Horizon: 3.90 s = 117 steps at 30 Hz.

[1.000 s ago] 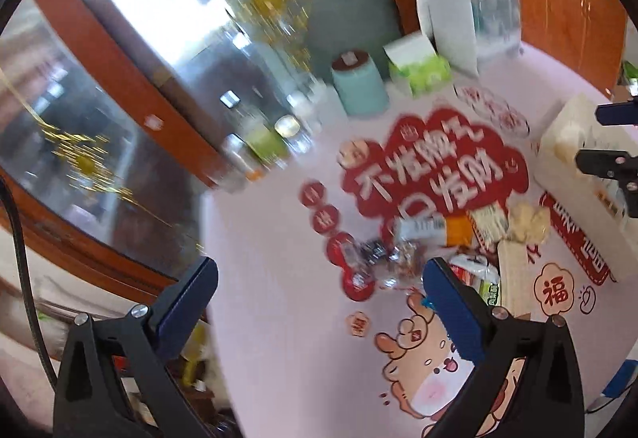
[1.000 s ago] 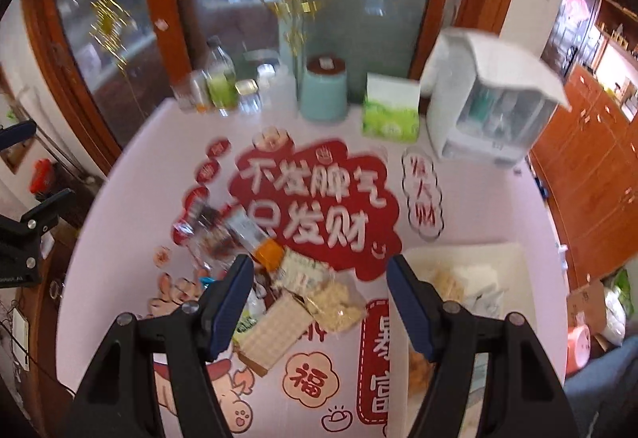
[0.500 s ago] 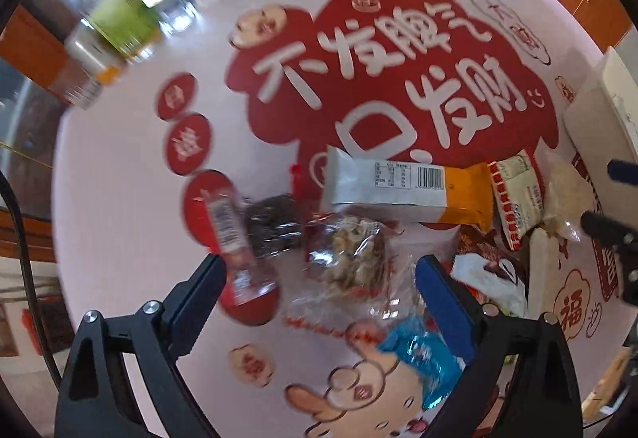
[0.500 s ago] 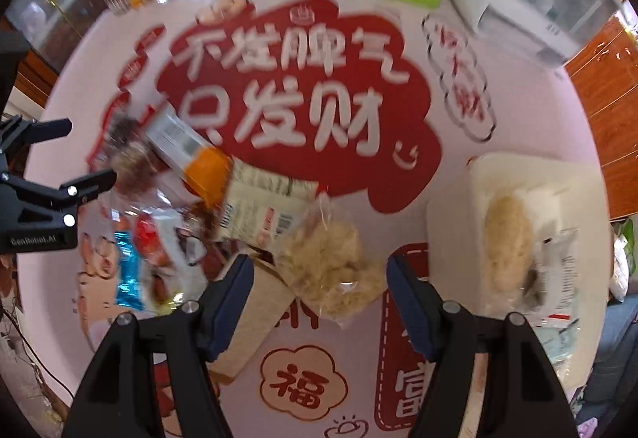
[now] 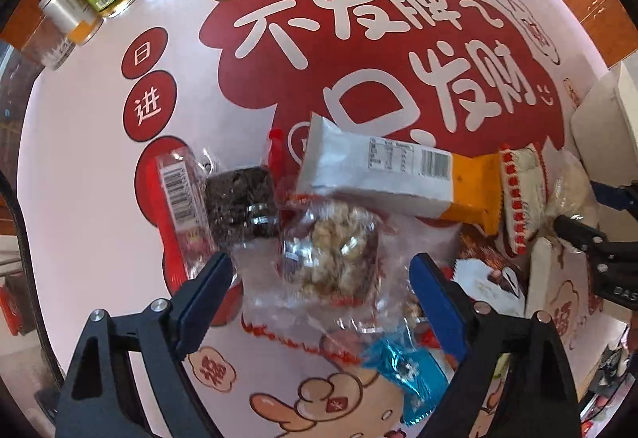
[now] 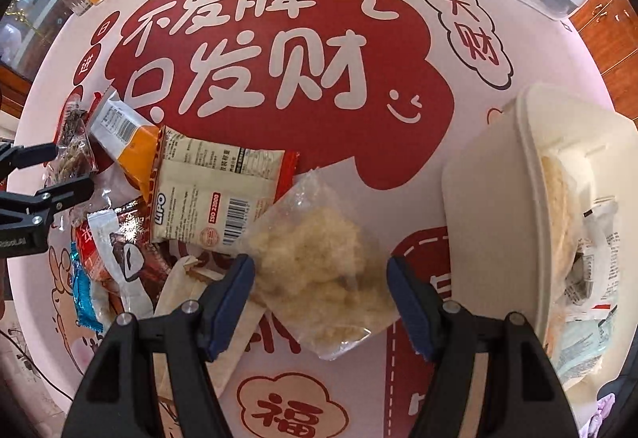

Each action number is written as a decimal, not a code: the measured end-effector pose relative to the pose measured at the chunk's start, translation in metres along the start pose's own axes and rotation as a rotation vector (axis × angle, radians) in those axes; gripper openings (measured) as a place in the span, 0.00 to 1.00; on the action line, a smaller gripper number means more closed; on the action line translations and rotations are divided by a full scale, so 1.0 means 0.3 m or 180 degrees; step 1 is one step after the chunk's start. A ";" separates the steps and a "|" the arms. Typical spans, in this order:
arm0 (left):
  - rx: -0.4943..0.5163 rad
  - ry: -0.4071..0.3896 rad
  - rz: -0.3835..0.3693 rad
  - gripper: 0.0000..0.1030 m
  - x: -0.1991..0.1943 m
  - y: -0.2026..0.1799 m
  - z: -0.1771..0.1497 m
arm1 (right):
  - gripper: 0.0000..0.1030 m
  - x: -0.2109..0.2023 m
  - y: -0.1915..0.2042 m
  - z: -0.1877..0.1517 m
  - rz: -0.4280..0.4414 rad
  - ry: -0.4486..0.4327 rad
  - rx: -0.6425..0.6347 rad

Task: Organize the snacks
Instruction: 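Grasp the clear shredded-snack bag with right tool while left grasps nut bag, then carry both bags over the white bin and open both tools, then move both tools back toward the remaining snacks on the table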

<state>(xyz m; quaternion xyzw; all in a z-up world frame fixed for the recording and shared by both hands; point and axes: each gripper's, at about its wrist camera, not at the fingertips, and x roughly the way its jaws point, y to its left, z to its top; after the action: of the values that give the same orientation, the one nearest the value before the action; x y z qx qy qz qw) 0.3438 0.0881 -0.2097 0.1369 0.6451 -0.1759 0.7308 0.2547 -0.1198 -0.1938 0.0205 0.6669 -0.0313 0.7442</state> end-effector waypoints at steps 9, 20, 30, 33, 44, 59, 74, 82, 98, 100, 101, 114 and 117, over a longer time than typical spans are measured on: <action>-0.0208 0.0033 0.0015 0.70 0.033 0.026 -0.011 | 0.58 0.033 0.054 -0.039 -0.0276 -0.0127 -0.0225; -0.0097 -0.0353 0.0181 0.49 -0.134 -0.070 -0.055 | 0.46 -0.066 0.120 -0.106 -0.0126 -0.0312 -0.0254; 0.0151 -0.1133 -0.0016 0.49 -0.555 -0.226 -0.204 | 0.46 -0.393 0.113 -0.284 0.0245 -0.0934 -0.0155; 0.0237 -0.1271 -0.0144 0.49 -0.635 -0.306 -0.234 | 0.46 -0.493 0.099 -0.347 0.0359 -0.1125 -0.0101; 0.0100 -0.1708 -0.0370 0.49 -0.878 -0.616 -0.302 | 0.46 -0.798 -0.192 -0.496 0.0507 -0.1872 0.0199; -0.0517 -0.1496 -0.0072 0.50 -0.748 -1.190 -0.051 | 0.46 -0.786 -0.768 -0.546 0.0574 -0.2001 0.0135; -0.0511 -0.1103 0.0403 0.53 -0.574 -1.296 0.062 | 0.47 -0.639 -0.899 -0.498 0.0776 -0.1837 0.0117; -0.0551 -0.1082 0.0457 0.78 -0.549 -1.304 0.080 | 0.51 -0.594 -0.923 -0.465 0.0801 -0.1685 0.0145; -0.0827 -0.1151 0.0787 0.88 -0.594 -1.227 -0.006 | 0.64 -0.568 -0.881 -0.463 0.0696 -0.1533 0.0075; -0.0818 -0.1176 0.0817 0.88 -0.608 -1.227 -0.024 | 0.64 -0.572 -0.874 -0.466 0.0681 -0.1538 0.0074; -0.0810 -0.1191 0.0827 0.88 -0.617 -1.224 -0.037 | 0.64 -0.576 -0.870 -0.469 0.0680 -0.1537 0.0074; -0.0995 -0.1457 0.1018 0.88 -0.782 -1.071 -0.238 | 0.64 -0.651 -0.746 -0.500 0.0599 -0.1688 -0.0081; -0.1111 -0.1530 0.1050 0.88 -0.827 -0.995 -0.293 | 0.64 -0.676 -0.697 -0.510 0.0555 -0.1735 -0.0169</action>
<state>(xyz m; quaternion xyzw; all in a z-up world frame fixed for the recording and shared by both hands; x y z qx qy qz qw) 0.1094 -0.1233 0.0328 0.0669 0.4439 0.0306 0.8931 0.0655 -0.3134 -0.0067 0.0490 0.4386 0.0459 0.8962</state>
